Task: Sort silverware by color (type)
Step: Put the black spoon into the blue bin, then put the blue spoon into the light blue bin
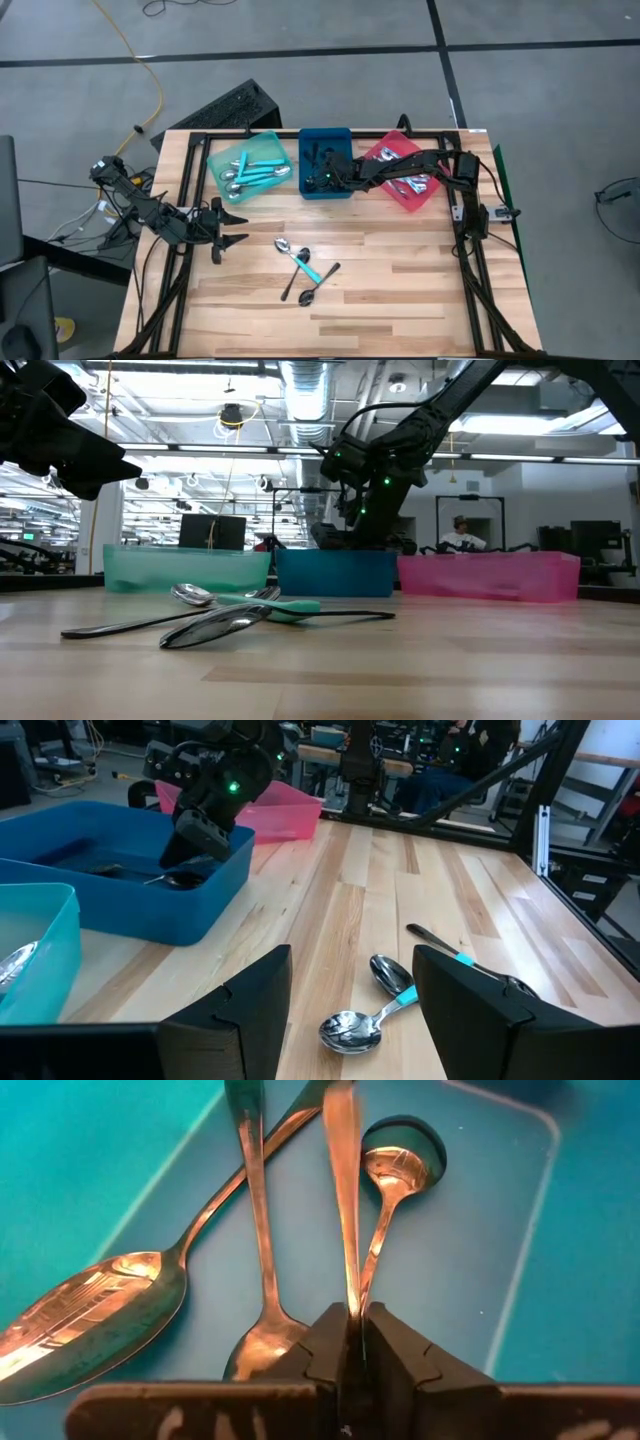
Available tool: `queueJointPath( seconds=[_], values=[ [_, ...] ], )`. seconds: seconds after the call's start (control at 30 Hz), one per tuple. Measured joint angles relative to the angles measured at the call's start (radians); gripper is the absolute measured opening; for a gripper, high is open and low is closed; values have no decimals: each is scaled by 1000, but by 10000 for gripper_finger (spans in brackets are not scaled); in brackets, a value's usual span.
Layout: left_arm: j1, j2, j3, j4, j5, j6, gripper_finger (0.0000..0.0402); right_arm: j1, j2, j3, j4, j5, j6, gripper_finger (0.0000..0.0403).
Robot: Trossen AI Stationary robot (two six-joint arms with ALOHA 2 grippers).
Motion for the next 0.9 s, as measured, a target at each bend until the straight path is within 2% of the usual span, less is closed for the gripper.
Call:
queueJointPath(
  seconds=[0.37,0.73,0.9],
  values=[
    [0,0,0,0,0,0,194,0,0,0,27,0,-11,128],
    [0,0,0,0,0,-7,194,0,-36,4,81,0,-69,132],
    [0,0,0,0,0,-7,194,9,-100,26,34,-49,-146,131]
  ],
)
